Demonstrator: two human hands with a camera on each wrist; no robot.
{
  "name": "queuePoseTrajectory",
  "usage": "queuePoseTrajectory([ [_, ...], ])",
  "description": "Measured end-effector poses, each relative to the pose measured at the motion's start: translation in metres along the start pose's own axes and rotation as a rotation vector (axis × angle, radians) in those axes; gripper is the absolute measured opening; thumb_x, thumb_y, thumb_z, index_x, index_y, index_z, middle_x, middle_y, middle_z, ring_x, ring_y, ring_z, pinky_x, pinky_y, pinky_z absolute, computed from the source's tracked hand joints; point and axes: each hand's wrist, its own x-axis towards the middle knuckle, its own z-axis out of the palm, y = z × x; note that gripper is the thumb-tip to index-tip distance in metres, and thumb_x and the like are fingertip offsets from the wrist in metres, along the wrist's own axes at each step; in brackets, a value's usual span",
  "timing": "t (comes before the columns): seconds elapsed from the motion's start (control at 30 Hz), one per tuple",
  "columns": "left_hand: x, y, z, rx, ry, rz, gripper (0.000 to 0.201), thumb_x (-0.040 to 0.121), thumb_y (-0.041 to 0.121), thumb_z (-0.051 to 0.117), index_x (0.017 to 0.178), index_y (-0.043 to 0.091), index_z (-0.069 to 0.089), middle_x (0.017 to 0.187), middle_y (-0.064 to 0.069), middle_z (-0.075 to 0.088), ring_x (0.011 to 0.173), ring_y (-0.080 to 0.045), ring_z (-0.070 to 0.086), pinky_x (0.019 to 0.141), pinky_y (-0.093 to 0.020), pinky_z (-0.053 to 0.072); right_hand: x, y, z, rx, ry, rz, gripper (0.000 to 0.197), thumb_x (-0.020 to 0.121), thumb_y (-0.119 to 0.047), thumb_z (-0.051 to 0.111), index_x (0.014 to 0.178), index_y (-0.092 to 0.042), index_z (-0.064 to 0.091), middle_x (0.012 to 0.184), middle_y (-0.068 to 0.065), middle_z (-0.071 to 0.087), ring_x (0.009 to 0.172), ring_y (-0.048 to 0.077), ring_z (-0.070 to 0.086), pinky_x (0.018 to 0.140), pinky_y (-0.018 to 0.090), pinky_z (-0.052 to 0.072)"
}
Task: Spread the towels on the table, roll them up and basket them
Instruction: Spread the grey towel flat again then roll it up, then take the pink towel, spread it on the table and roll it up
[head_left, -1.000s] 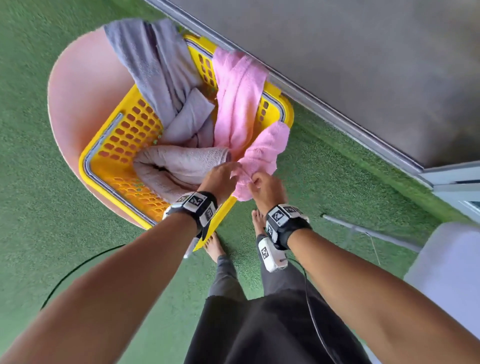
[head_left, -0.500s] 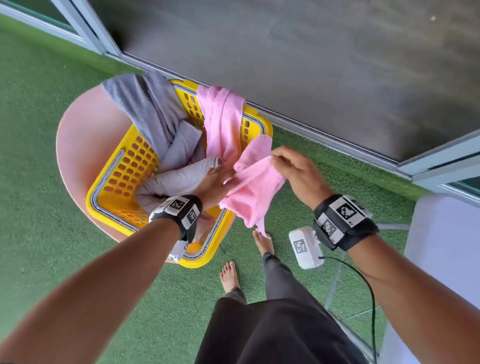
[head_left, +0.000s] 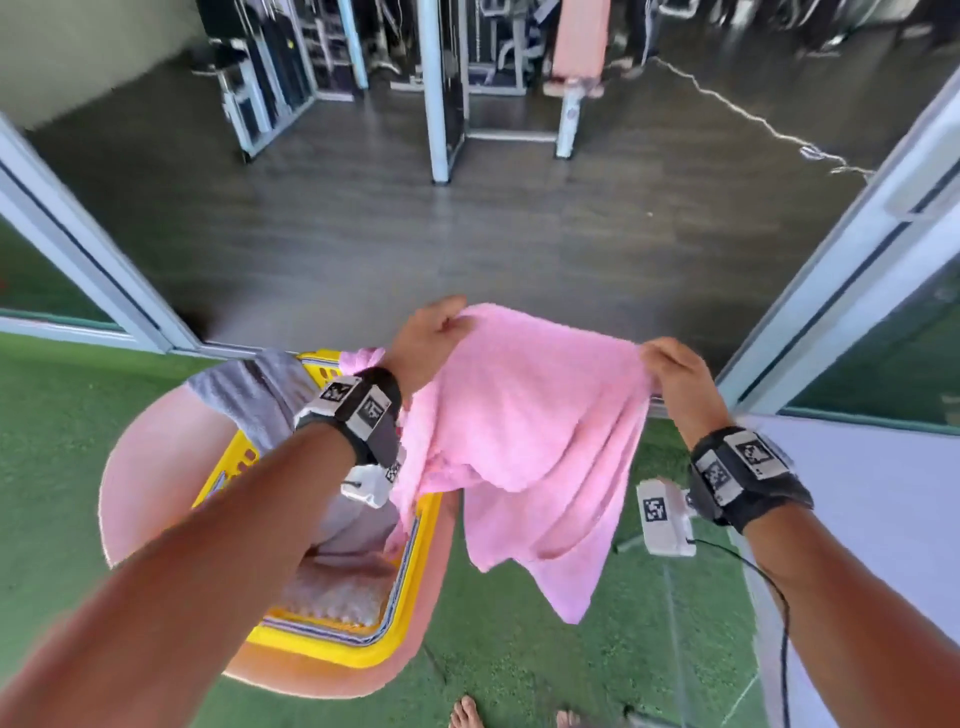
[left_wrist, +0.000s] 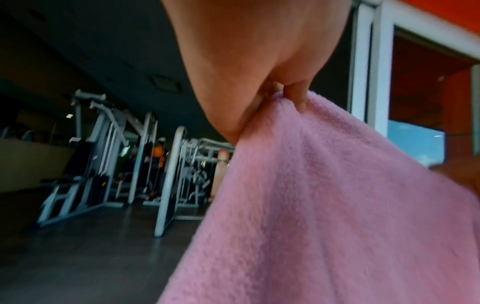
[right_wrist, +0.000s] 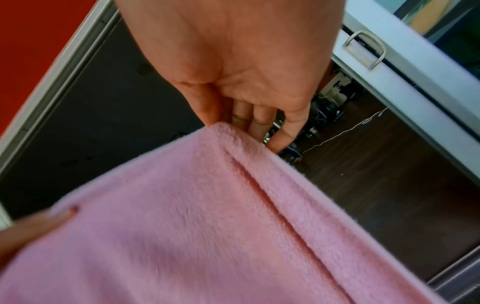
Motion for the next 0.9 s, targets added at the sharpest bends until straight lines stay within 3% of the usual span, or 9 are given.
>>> queuePoseTrajectory([
  [0.1,0.041,0.071,0.003,0.083,-0.071,0.189,0.040,0.091,0.009,0.054,0.066,0.026,0.027,0.063,0.010,0.025,0.054,-0.001,0.027,0.053,-0.021,0.024,-0.008,0.014,-0.028,0.003,-0.008,0.034,0.037,0.083,-0.027,0.051,0.077,0.010,0.049,0.076,0.010,0.047,0.075,0.015,0.042,0.071,0.030,0.033],
  [0.23,0.078,0.171,0.043,0.147,-0.133,0.373,0.031,0.088,0.015,0.054,0.065,0.017,0.034,0.062,0.008,0.031,0.059,-0.004,0.031,0.057,-0.022,0.027,-0.013,-0.001,-0.069,0.127,0.054,0.042,0.021,0.096,-0.010,0.050,0.078,0.001,0.054,0.074,0.009,0.049,0.067,0.004,0.048,0.069,0.025,0.038],
  [0.33,0.089,0.242,0.081,0.144,-0.167,0.479,0.025,0.085,0.018,0.055,0.065,0.016,0.040,0.063,0.006,0.039,0.061,-0.008,0.037,0.060,-0.022,0.030,-0.017,-0.026,-0.105,0.181,0.016,0.024,0.041,0.084,-0.060,0.059,0.083,-0.019,0.057,0.083,0.005,0.053,0.082,0.014,0.051,0.086,0.037,0.044],
  [0.47,0.083,0.303,0.128,0.183,-0.236,0.518,0.021,0.077,0.021,0.061,0.069,0.002,0.059,0.070,-0.009,0.060,0.067,-0.018,0.052,0.065,-0.031,0.041,-0.026,-0.076,-0.149,0.318,0.074,-0.083,0.050,0.096,-0.042,0.051,0.112,0.005,0.057,0.104,0.020,0.064,0.095,0.020,0.064,0.100,0.032,0.040],
  [0.5,0.080,0.310,0.136,0.189,-0.255,0.510,0.019,0.077,0.020,0.064,0.070,0.002,0.063,0.072,-0.009,0.063,0.068,-0.019,0.055,0.064,-0.030,0.042,-0.025,-0.082,-0.159,0.341,0.076,-0.139,0.046,0.097,-0.034,0.053,0.107,0.011,0.054,0.095,0.022,0.064,0.086,0.021,0.063,0.080,0.028,0.047],
  [0.53,0.078,0.313,0.143,0.196,-0.263,0.494,0.017,0.077,0.019,0.066,0.071,0.002,0.065,0.073,-0.009,0.064,0.068,-0.018,0.056,0.063,-0.029,0.042,-0.025,-0.086,-0.168,0.341,0.078,-0.191,0.043,0.096,-0.028,0.055,0.095,0.015,0.051,0.079,0.020,0.057,0.070,0.019,0.056,0.063,0.024,0.033],
  [0.57,0.078,0.312,0.148,0.202,-0.259,0.477,0.017,0.077,0.019,0.068,0.071,0.003,0.066,0.074,-0.010,0.065,0.066,-0.016,0.056,0.062,-0.027,0.041,-0.025,-0.085,-0.175,0.336,0.094,-0.223,0.040,0.095,-0.023,0.057,0.084,0.014,0.047,0.069,0.014,0.044,0.062,0.016,0.044,0.058,0.022,0.036],
  [0.77,0.059,0.252,0.155,0.138,-0.385,0.242,0.027,0.077,0.024,0.075,0.072,0.001,0.062,0.065,-0.003,0.052,0.062,-0.010,0.045,0.058,-0.027,0.031,-0.031,-0.056,-0.181,0.136,-0.026,-0.243,0.029,0.095,-0.018,0.058,0.082,0.009,0.055,0.072,0.009,0.043,0.067,0.016,0.038,0.059,0.026,0.030],
  [0.9,0.013,0.202,0.157,-0.017,-0.508,0.096,0.030,0.077,0.025,0.075,0.066,0.015,0.049,0.063,0.004,0.038,0.060,-0.009,0.036,0.054,-0.028,0.023,-0.034,-0.035,-0.162,0.123,-0.195,-0.192,0.035,0.094,-0.020,0.060,0.082,0.013,0.056,0.072,0.008,0.046,0.067,0.014,0.041,0.059,0.025,0.033],
])
